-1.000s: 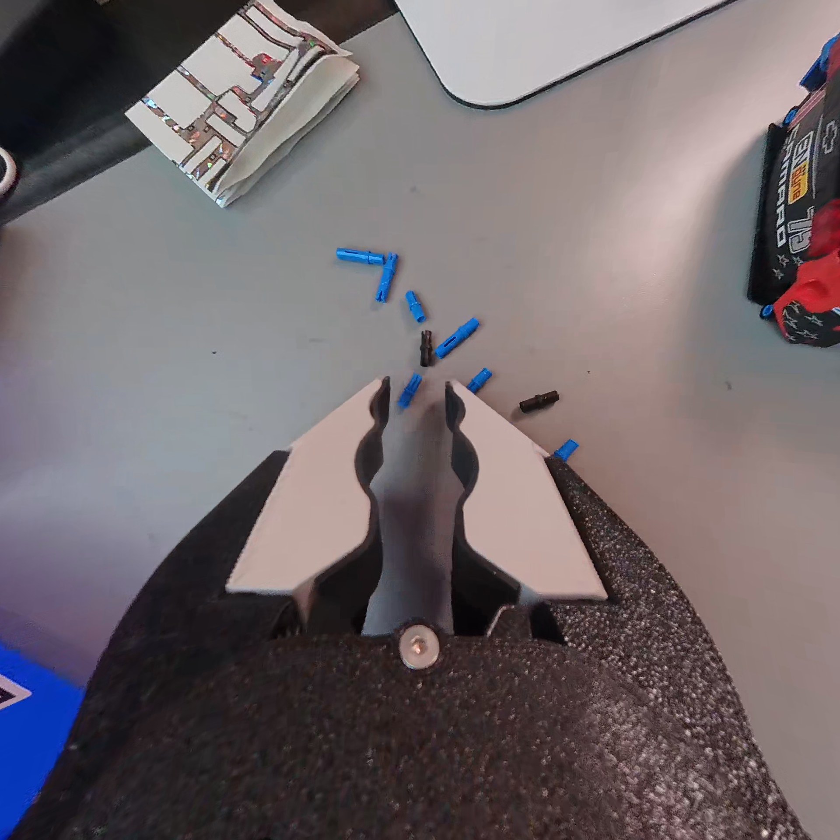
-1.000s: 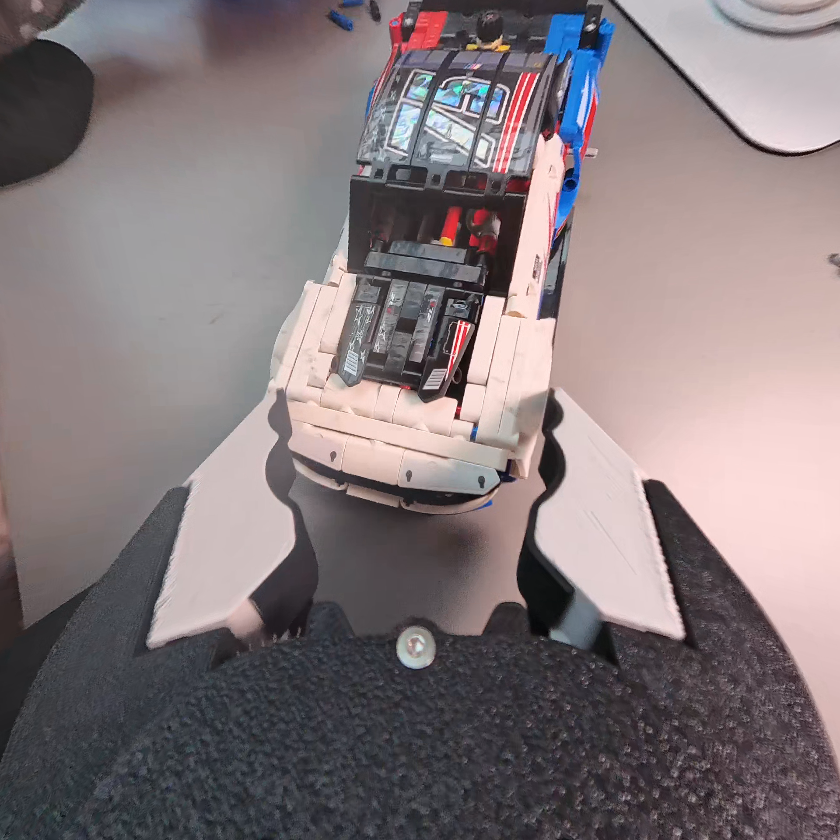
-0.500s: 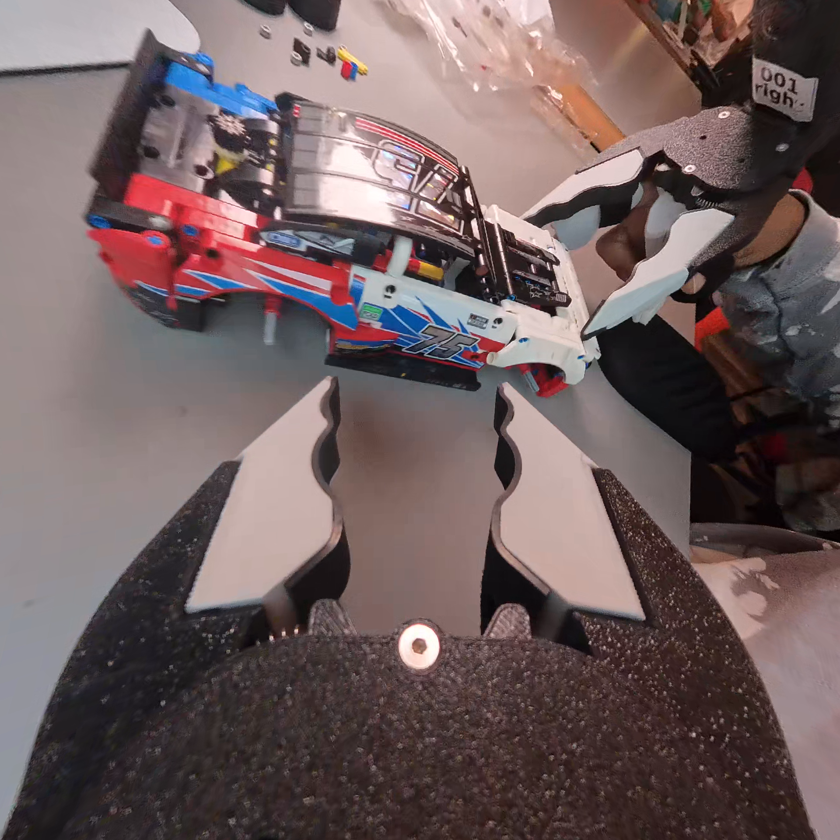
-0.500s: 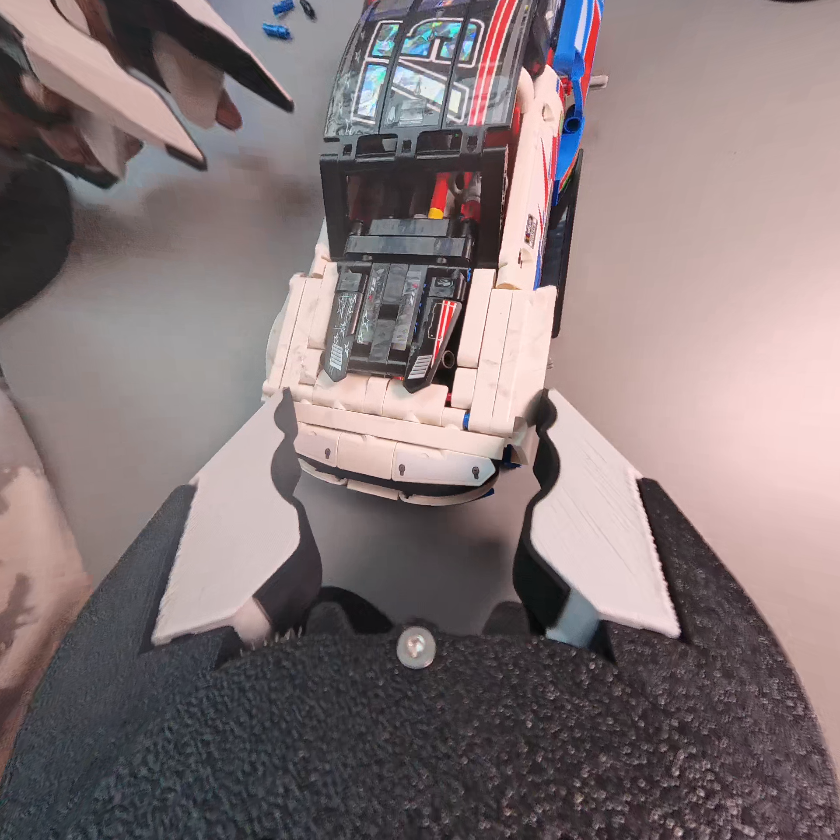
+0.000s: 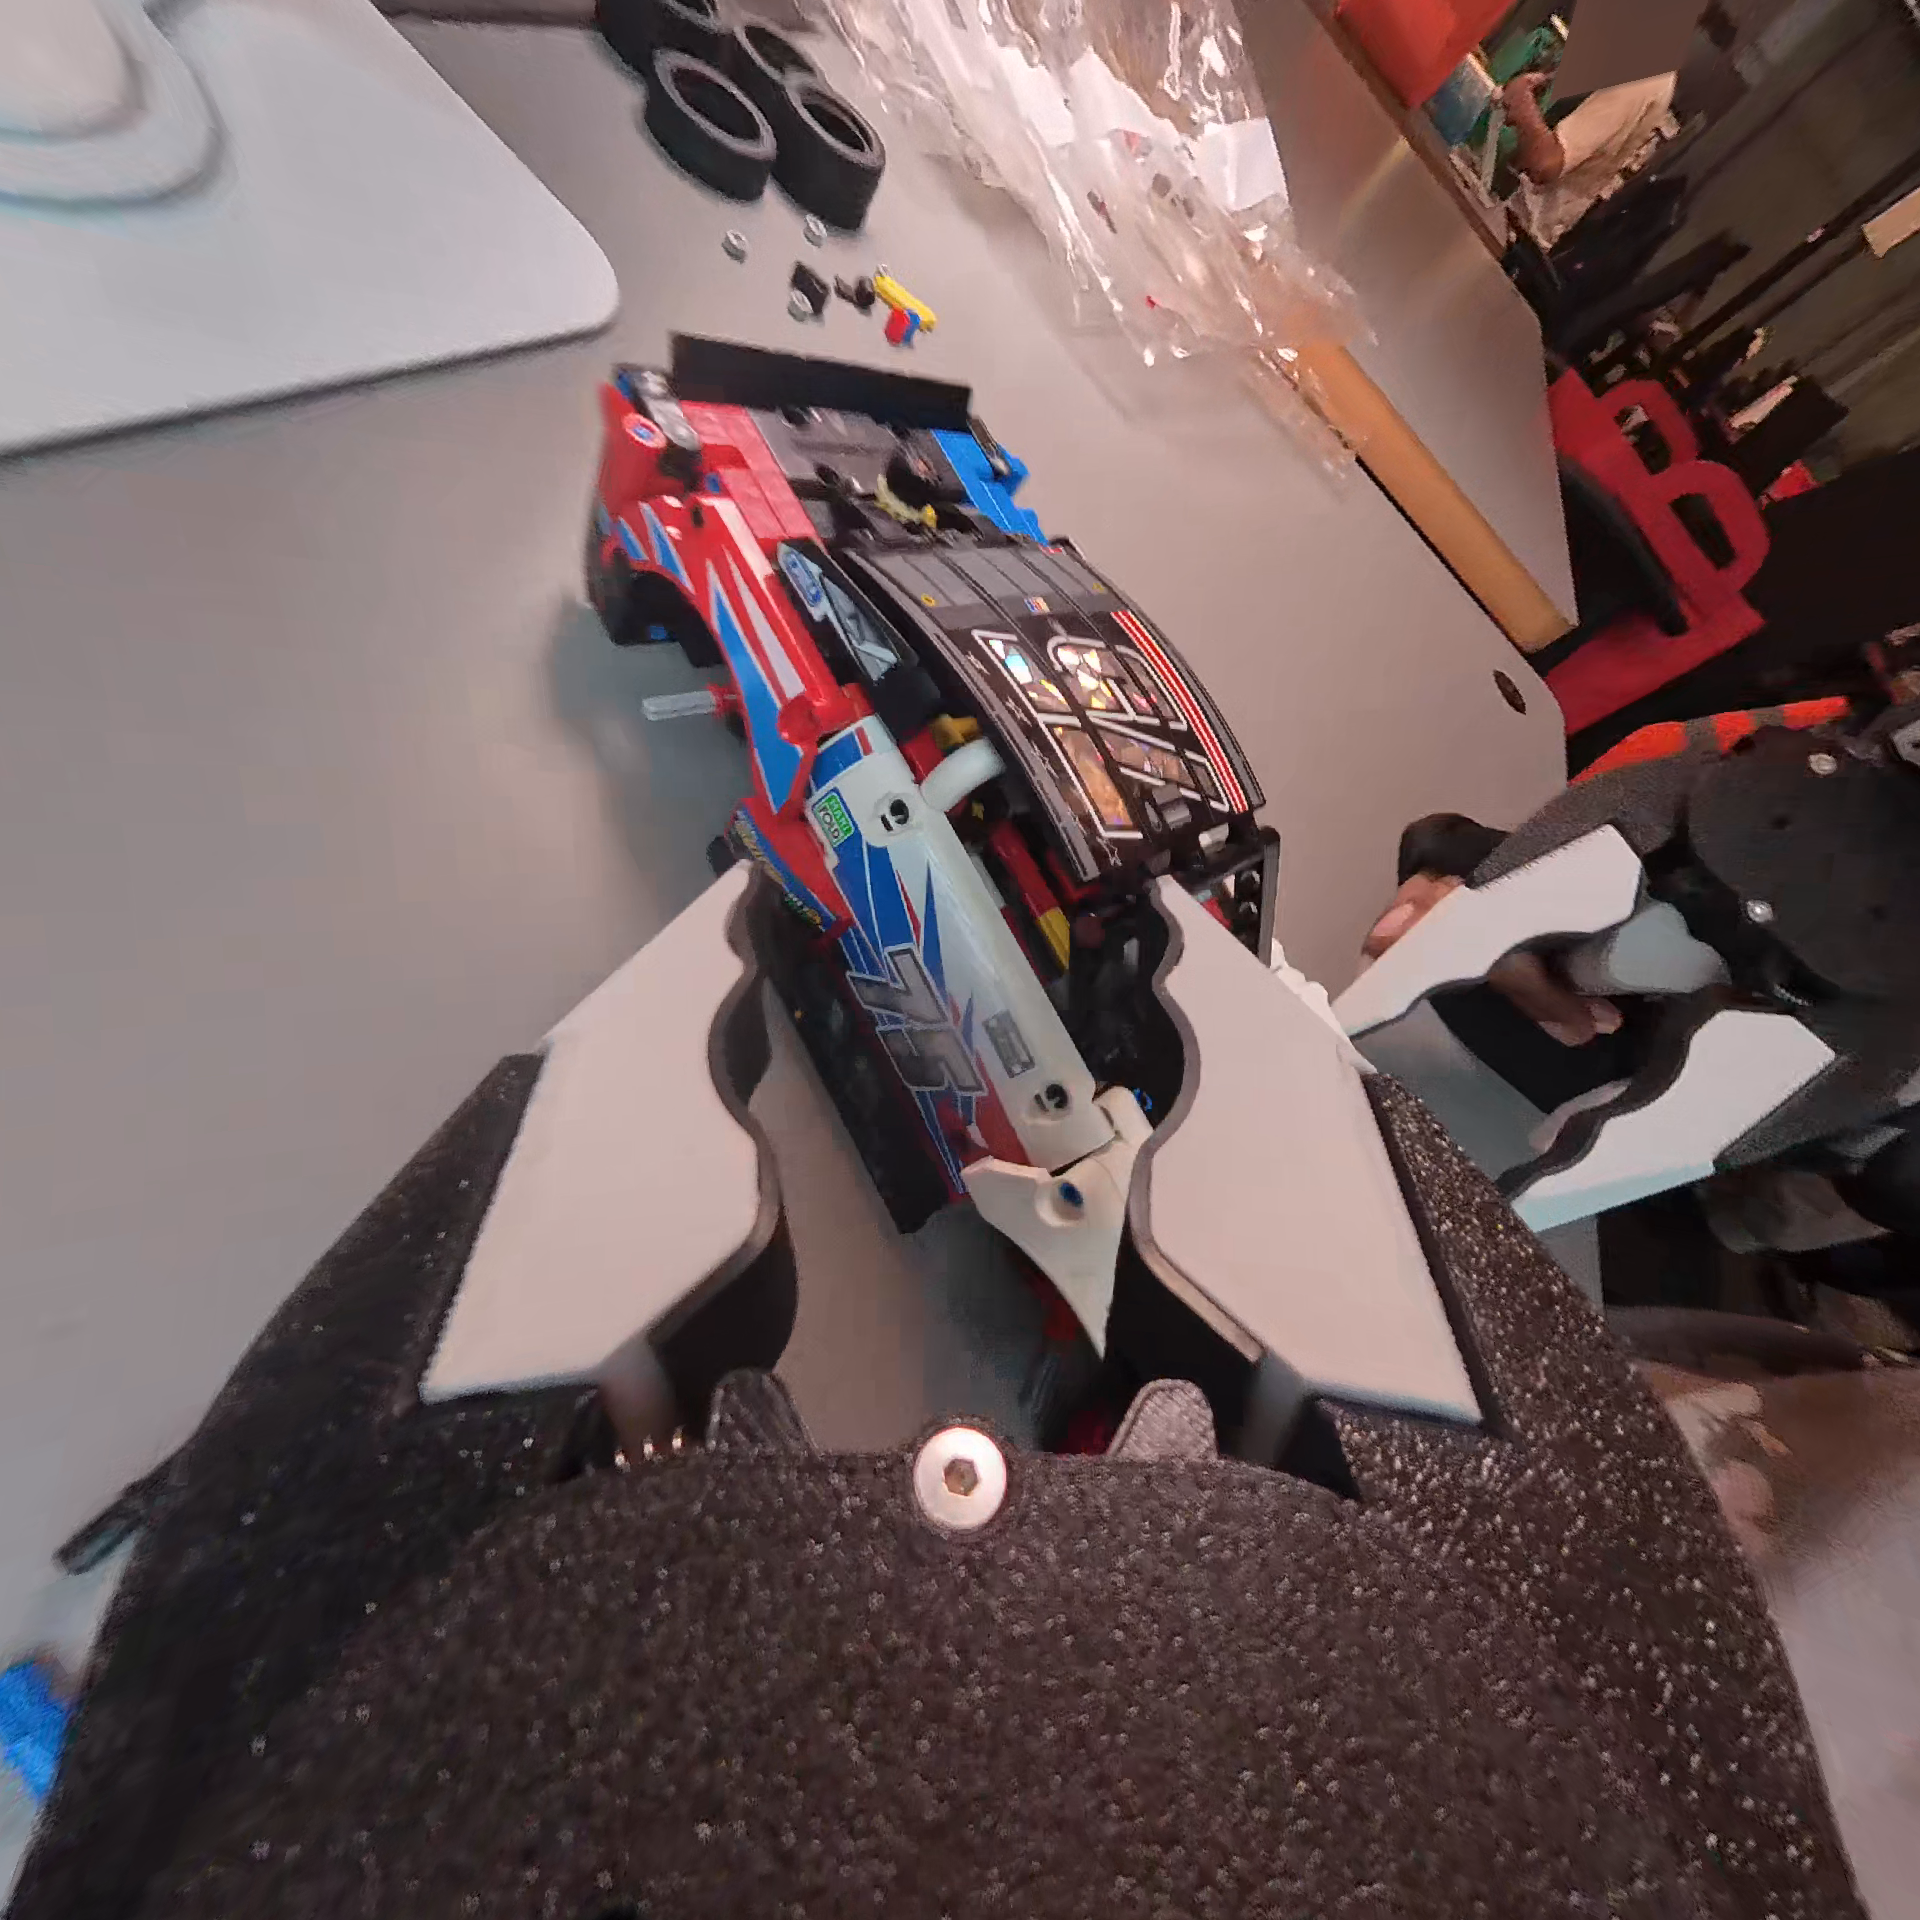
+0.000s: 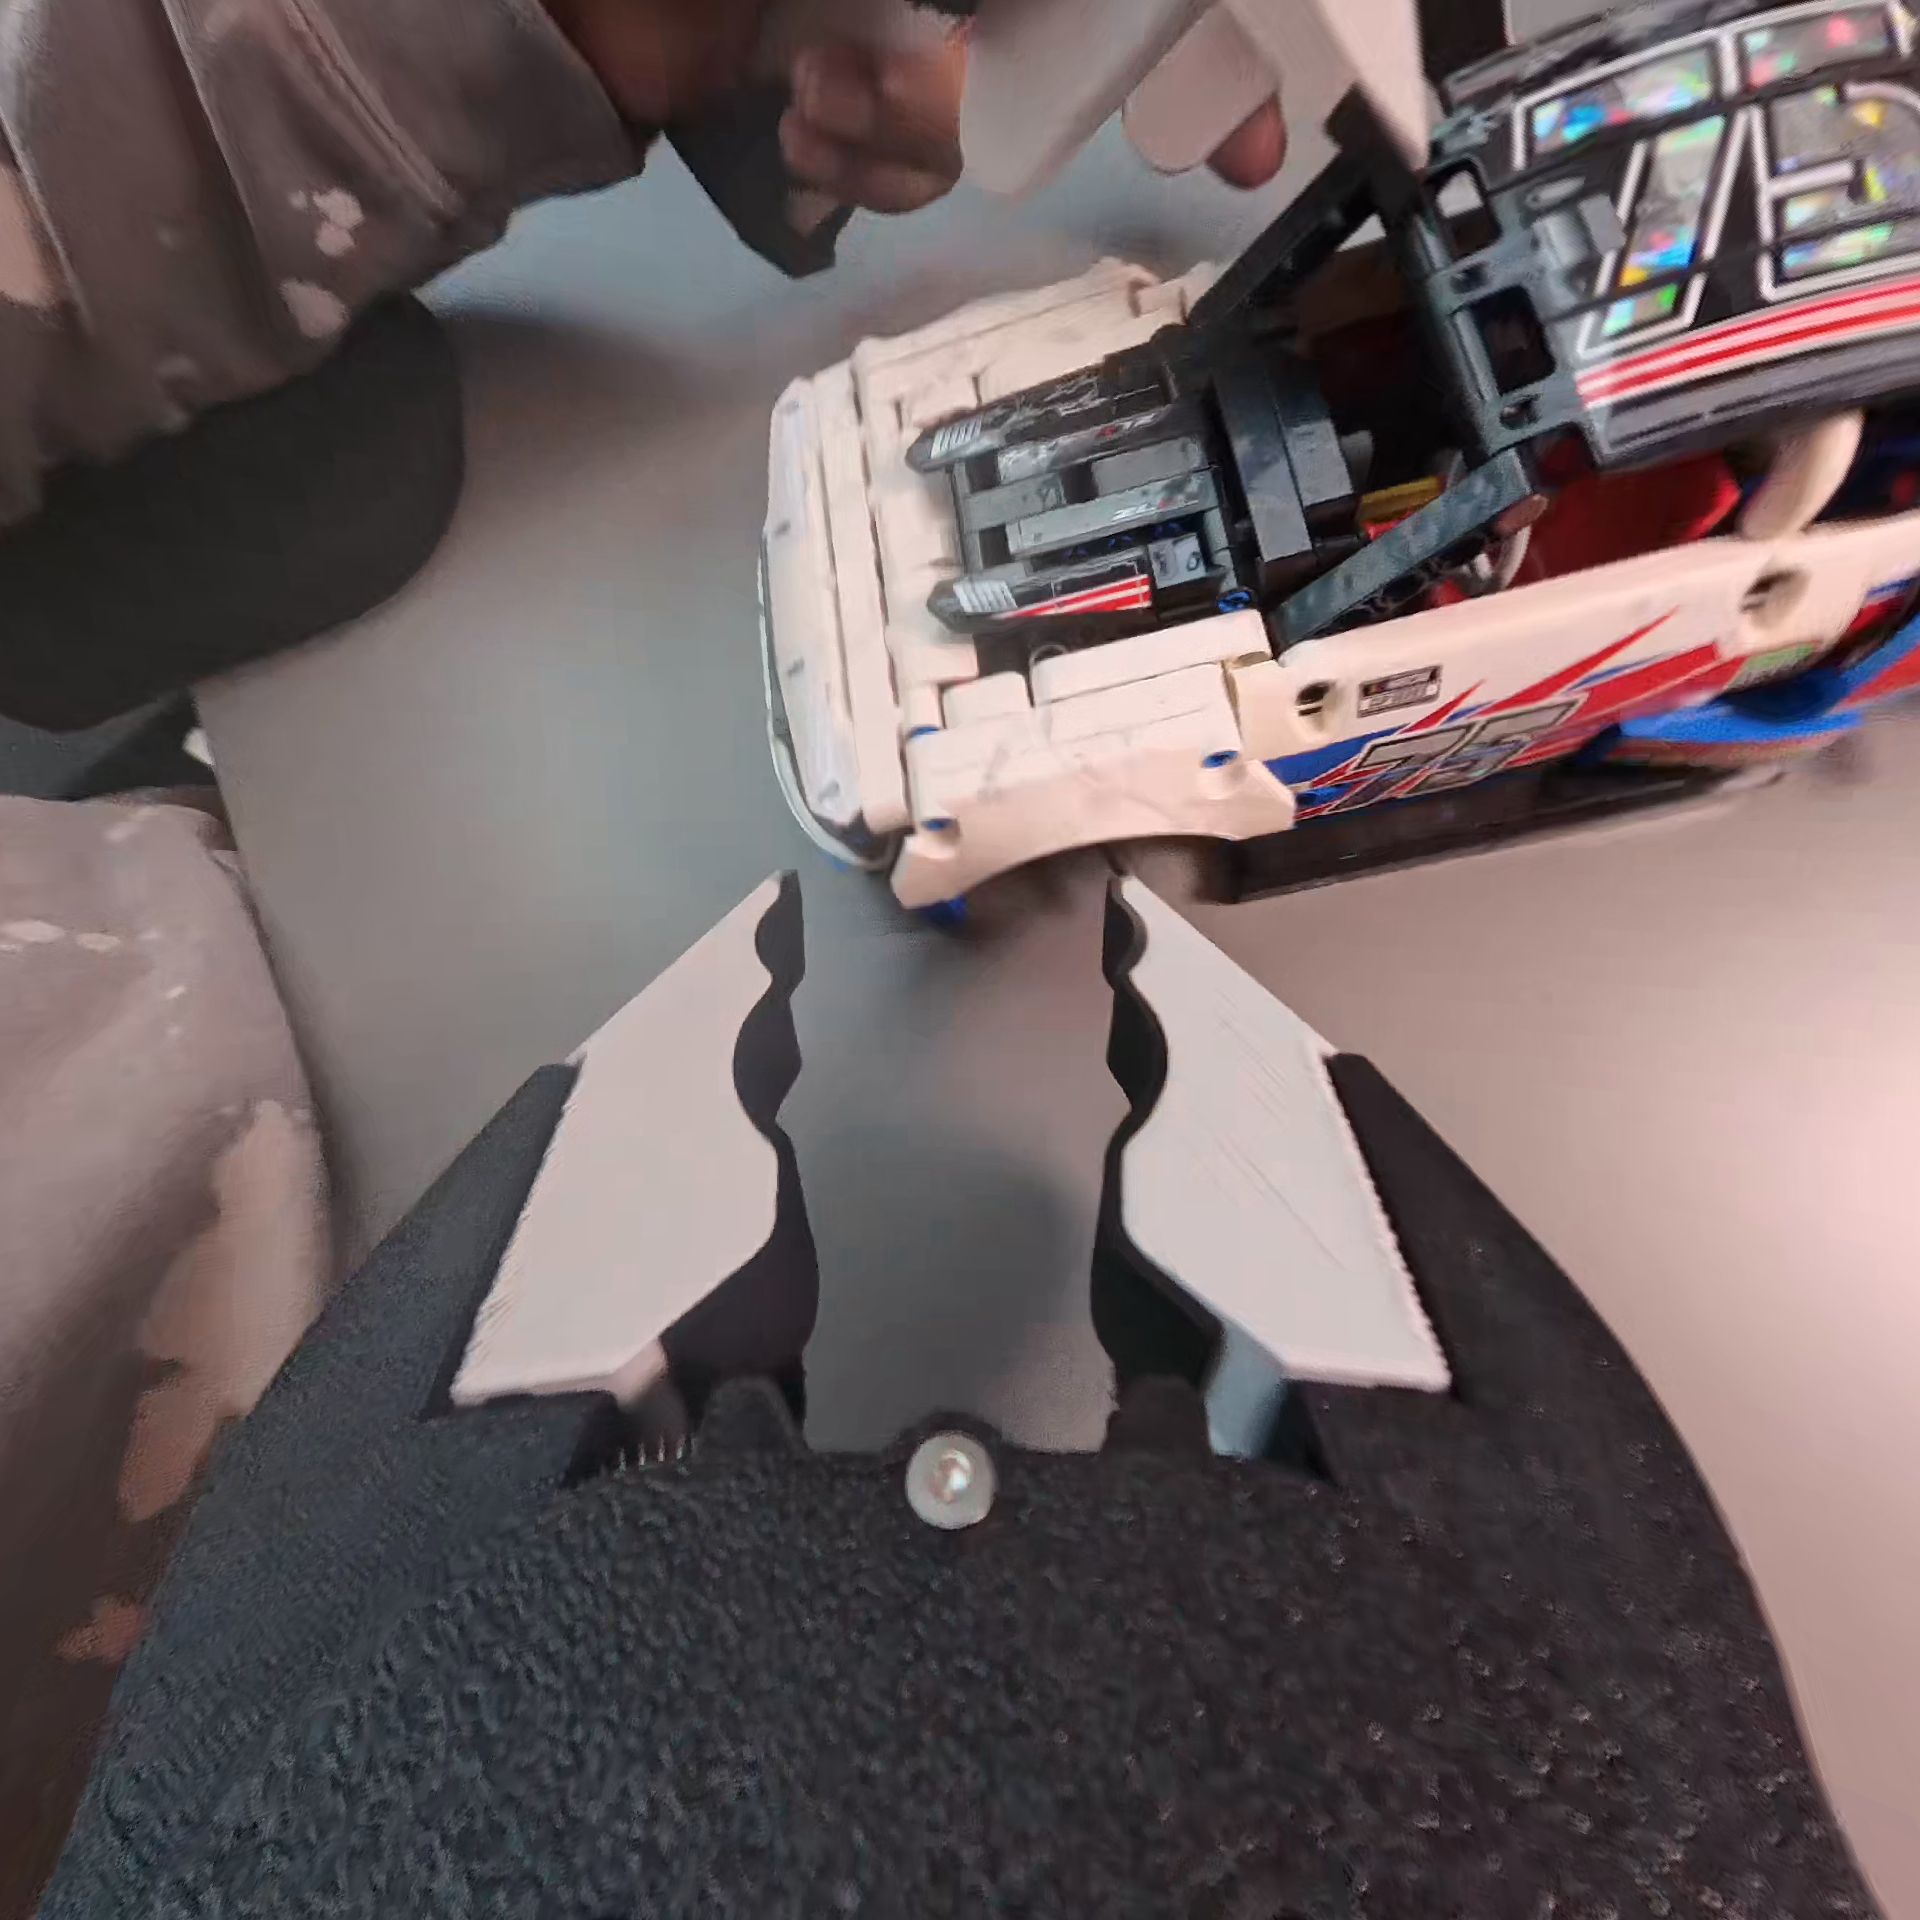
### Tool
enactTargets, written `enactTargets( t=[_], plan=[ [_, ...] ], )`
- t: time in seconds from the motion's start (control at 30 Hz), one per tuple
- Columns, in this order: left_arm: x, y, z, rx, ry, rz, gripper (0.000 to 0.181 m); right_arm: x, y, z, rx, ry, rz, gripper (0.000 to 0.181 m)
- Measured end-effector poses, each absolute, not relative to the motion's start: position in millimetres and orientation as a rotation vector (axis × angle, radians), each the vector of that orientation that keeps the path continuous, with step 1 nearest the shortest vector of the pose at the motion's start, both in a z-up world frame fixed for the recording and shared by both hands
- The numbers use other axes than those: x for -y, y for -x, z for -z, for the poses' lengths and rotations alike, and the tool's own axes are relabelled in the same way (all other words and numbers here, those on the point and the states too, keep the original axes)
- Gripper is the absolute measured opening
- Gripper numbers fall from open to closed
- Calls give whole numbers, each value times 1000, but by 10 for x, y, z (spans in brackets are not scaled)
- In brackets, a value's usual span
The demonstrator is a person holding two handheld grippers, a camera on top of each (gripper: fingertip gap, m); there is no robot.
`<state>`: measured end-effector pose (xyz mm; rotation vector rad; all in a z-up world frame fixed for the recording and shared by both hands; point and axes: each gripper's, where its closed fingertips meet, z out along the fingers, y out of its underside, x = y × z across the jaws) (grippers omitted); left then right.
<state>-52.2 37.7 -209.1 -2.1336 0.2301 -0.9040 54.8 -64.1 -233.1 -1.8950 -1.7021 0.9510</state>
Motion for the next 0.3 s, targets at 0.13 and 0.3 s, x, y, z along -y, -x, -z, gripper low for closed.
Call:
enactTargets(
  t=[0.13, 0.3],
  plan=[
    [-262, 717, 1754, -287, 2046, 785, 59, 619, -444, 2126, 1731, 1708, -970, 33],
    [238, 599, 1755, -517, 2063, 557, 62, 358, -502, 2043, 1791, 1325, -668, 28]
  ],
)
